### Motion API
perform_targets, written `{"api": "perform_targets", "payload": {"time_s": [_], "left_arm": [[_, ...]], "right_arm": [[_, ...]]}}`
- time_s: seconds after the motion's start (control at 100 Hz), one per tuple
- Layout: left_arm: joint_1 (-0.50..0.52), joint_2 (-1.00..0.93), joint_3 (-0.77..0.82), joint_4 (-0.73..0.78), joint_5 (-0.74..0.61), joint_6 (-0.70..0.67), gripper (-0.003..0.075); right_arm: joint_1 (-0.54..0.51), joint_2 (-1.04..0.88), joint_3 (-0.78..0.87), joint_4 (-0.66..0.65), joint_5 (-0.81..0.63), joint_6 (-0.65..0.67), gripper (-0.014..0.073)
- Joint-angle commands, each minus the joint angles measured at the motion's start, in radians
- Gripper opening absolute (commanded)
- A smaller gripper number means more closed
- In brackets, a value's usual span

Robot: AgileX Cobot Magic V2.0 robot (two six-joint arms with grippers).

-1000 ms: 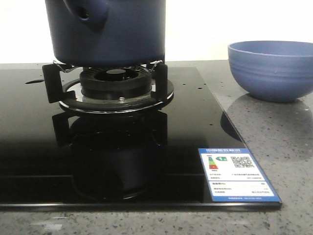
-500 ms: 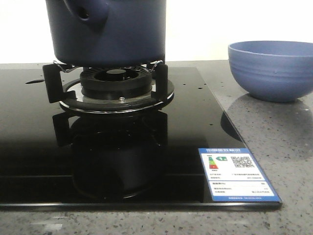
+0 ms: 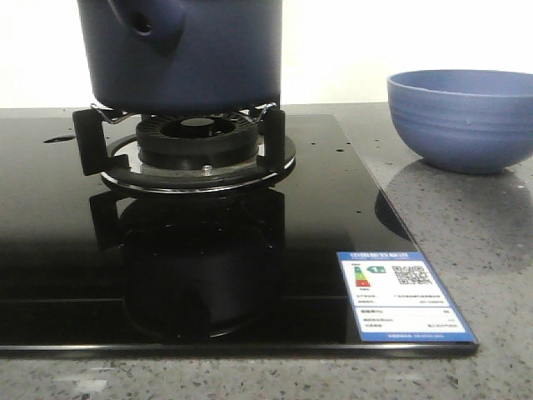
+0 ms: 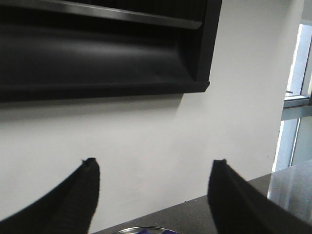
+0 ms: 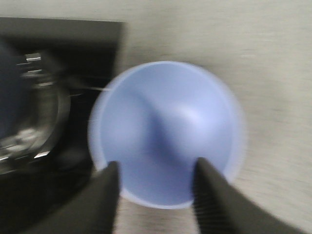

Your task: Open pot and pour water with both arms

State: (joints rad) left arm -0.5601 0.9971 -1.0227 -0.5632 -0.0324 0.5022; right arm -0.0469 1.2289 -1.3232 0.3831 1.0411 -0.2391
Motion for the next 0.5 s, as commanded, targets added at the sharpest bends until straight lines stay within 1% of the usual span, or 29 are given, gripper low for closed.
{"api": "perform_targets", "payload": {"time_s": [0.0,0.01,0.02,0.05,0.06,0.09,0.1,0.12,0.13,0.22,0.3,0.4,0.49], "left_arm": [[0.046,-0.076,-0.031,0.018,0.011,-0.002,0.0286],[0.051,-0.081,-0.029,0.018,0.023,-0.002,0.0257],[0.061,-0.086,-0.03,0.018,0.032,-0.002,0.0226],[0.081,-0.108,-0.024,0.018,0.054,-0.002,0.0179],[0.086,-0.112,-0.022,0.02,0.065,-0.002,0.0145],[0.113,-0.131,-0.017,0.022,0.091,-0.002,0.006],[0.118,-0.142,-0.013,0.022,0.104,-0.002,0.006],[0.135,-0.158,-0.006,0.024,0.116,-0.002,-0.0008],[0.146,-0.169,-0.001,0.03,0.134,-0.002,-0.0019],[0.213,-0.246,0.047,0.036,0.181,-0.002,-0.002],[0.271,-0.336,0.122,0.03,0.173,-0.002,-0.002],[0.32,-0.478,0.252,0.008,0.148,-0.002,-0.002],[0.344,-0.602,0.374,0.005,0.148,-0.002,-0.002]], "right_arm": [[-0.005,-0.053,0.031,0.203,-0.087,-0.144,0.0078],[-0.005,-0.059,0.038,0.236,-0.098,-0.157,0.0041],[-0.005,-0.062,0.052,0.253,-0.104,-0.183,0.0022],[-0.005,-0.076,0.083,0.32,-0.132,-0.237,-0.005],[-0.005,-0.085,0.1,0.354,-0.147,-0.25,-0.0069],[-0.005,-0.103,0.136,0.422,-0.182,-0.315,-0.0062],[-0.005,-0.108,0.146,0.439,-0.19,-0.329,-0.006],[-0.005,-0.123,0.174,0.489,-0.216,-0.374,-0.006],[-0.005,-0.134,0.194,0.523,-0.233,-0.39,-0.006],[-0.005,-0.218,0.317,0.723,-0.334,-0.622,-0.006],[-0.005,-0.302,0.449,0.863,-0.406,-0.83,-0.006],[-0.005,-0.419,0.603,0.985,-0.48,-1.001,-0.006],[-0.005,-0.534,0.737,1.036,-0.515,-1.08,-0.006]]}}
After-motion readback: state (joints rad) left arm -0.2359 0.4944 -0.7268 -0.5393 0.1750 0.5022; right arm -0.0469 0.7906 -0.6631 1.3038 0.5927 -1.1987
